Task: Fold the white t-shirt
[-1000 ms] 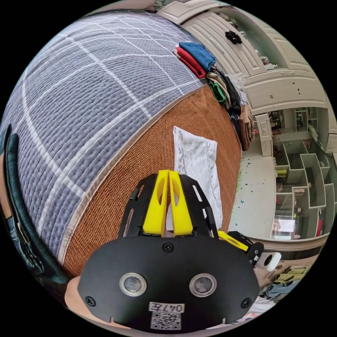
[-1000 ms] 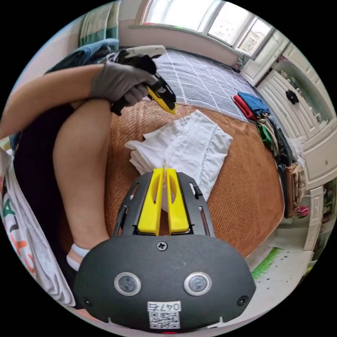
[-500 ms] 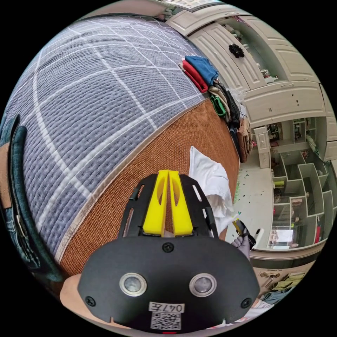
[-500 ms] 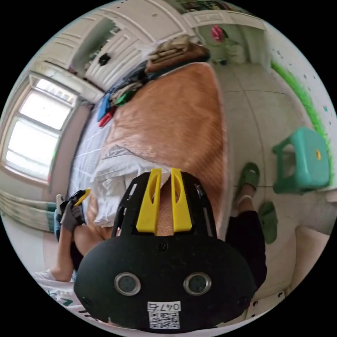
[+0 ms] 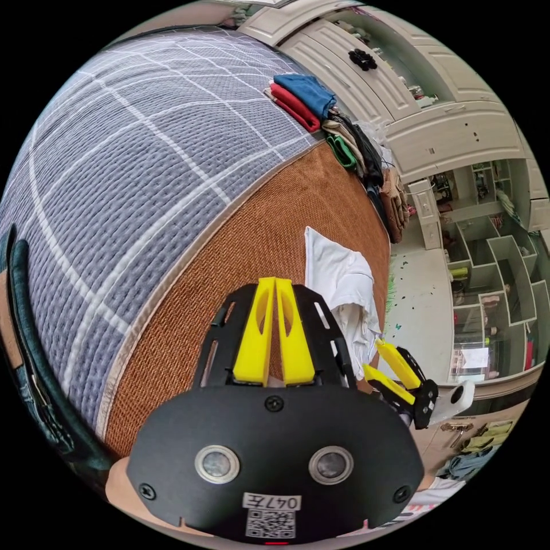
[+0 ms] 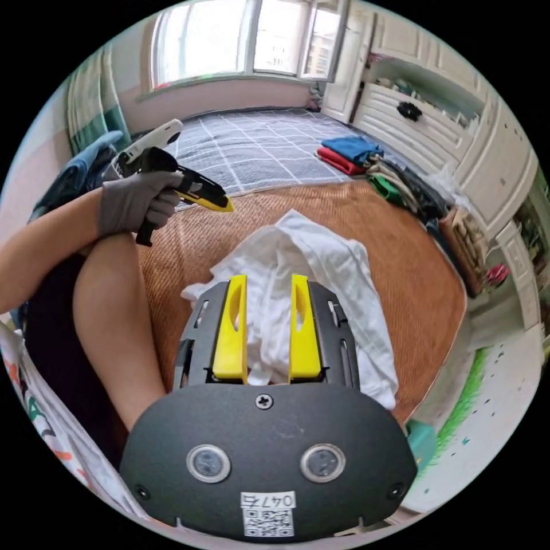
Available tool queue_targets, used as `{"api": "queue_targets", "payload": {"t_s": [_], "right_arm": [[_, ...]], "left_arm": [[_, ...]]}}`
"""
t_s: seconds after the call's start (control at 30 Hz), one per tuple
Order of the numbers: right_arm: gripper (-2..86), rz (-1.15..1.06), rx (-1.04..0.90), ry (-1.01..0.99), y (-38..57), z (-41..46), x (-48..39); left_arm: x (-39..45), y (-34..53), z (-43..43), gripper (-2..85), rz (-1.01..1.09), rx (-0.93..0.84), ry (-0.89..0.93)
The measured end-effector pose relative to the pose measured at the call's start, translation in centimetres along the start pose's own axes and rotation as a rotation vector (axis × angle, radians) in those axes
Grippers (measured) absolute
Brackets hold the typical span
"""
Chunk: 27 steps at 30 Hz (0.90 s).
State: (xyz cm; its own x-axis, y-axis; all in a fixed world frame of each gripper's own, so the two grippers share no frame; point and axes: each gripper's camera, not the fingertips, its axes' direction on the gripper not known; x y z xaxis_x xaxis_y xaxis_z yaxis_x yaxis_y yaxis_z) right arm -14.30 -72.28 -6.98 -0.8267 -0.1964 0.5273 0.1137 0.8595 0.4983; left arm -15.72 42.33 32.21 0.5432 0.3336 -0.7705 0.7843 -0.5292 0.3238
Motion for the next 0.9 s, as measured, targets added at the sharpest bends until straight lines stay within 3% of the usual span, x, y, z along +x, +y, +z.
{"api": "queue_targets", "payload": {"t_s": [0.17,0.3,0.37,0.57,0.7,0.8,0.9], "right_arm": [[9.0,-0.105,-0.054,0.214,-4.6,2.2,-0.4],[2.1,-0.258,-0.207,0.356,-6.4,6.1,0.3],[0.7,-0.267,-0.188,0.403,-6.5,6.0,1.3],[0.6,0.176,0.030,0.057,-4.2,-2.1,16.2],[3.7,0.712,-0.137,-0.238,4.4,1.7,32.0],[4.7,0.903,-0.071,-0.211,10.7,0.5,34.2],[4.0,0.861,0.110,-0.103,13.1,-3.1,31.2]], "left_arm": [[3.4,-1.0,0.8,-1.0,0.130,-0.019,0.131],[8.3,-1.9,2.2,-1.0,0.320,-0.065,0.136],[10.0,-2.1,3.0,-1.0,0.386,-0.100,0.113],[12.7,-3.2,5.0,-1.0,0.407,-0.195,0.025],[14.1,-4.2,5.4,-0.9,0.408,-0.201,0.029],[15.0,-4.2,5.3,-0.8,0.451,-0.201,0.055],[17.4,-3.6,4.6,-0.2,0.594,-0.193,0.130]]}}
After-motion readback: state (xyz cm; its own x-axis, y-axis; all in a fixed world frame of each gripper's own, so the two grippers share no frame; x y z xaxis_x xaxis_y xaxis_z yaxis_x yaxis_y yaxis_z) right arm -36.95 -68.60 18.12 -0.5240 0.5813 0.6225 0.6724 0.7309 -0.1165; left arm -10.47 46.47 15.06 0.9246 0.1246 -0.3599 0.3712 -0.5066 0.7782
